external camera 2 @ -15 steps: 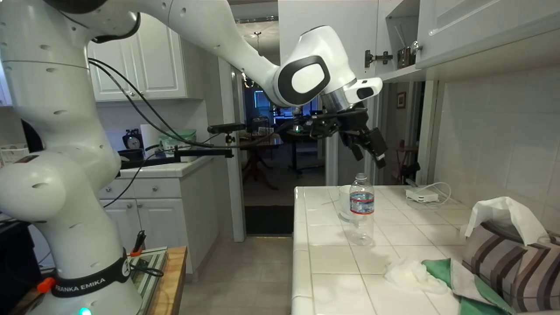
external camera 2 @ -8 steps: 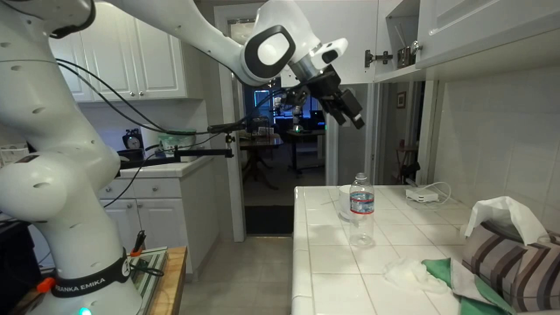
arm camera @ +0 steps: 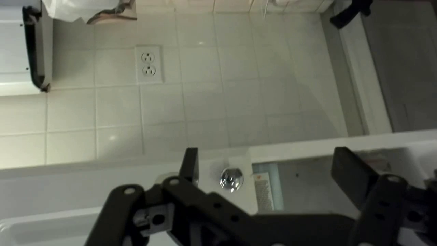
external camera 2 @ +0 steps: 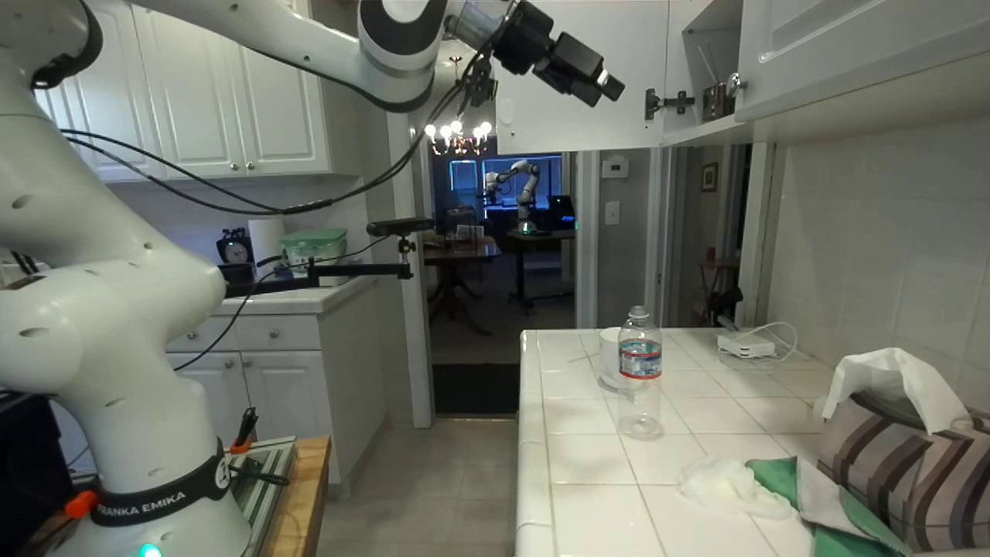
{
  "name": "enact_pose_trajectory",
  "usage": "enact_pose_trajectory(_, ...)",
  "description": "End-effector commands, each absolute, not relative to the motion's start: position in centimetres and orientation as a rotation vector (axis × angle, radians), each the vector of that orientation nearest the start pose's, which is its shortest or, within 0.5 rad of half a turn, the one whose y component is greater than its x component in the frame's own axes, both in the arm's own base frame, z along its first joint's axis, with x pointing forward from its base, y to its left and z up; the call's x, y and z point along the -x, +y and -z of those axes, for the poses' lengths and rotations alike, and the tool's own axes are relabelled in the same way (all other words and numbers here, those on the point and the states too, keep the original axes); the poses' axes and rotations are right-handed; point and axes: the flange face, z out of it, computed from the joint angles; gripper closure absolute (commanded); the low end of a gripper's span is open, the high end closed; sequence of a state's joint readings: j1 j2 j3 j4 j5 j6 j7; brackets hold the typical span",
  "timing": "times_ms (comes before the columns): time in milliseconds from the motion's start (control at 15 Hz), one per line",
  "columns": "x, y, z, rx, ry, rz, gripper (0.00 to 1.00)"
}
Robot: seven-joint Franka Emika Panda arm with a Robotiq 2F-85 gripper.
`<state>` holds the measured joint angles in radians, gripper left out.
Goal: Move the bottle to the left. Then, open the right door of the wall cabinet, retrieve a cup, and place it on the counter.
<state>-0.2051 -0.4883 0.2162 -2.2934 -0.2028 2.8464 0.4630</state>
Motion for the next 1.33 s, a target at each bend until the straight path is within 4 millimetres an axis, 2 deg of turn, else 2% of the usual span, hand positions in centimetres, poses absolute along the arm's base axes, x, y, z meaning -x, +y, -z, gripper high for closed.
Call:
enact_pose_trajectory(0, -47.8, 3.0, -69.4, 2.622, 0.529, 1.782, 0.0)
enact_pose_trajectory(67, -48.2, 3.0, -69.9, 2.644, 0.549, 1.813, 0.0)
enact_pose_trajectory(133, -46.7, 3.0, -68.6, 2.662, 0.492, 1.746, 0.0)
enact_pose_trajectory(333, -47.7, 2.9, -69.4, 2.656, 0.537, 1.793, 0.0)
enact_pose_trajectory(600, -47.8, 2.8, -69.4, 2.656, 0.539, 1.791, 0.0)
enact_pose_trajectory(733, -48.4, 4.4, -70.4, 2.645, 0.586, 1.88, 0.0)
enact_pose_trajectory(1067, -51.9, 9.8, -72.6, 2.565, 0.711, 2.145, 0.0)
enact_pose_trajectory(1267, -54.4, 10.8, -73.5, 2.533, 0.878, 2.254, 0.0)
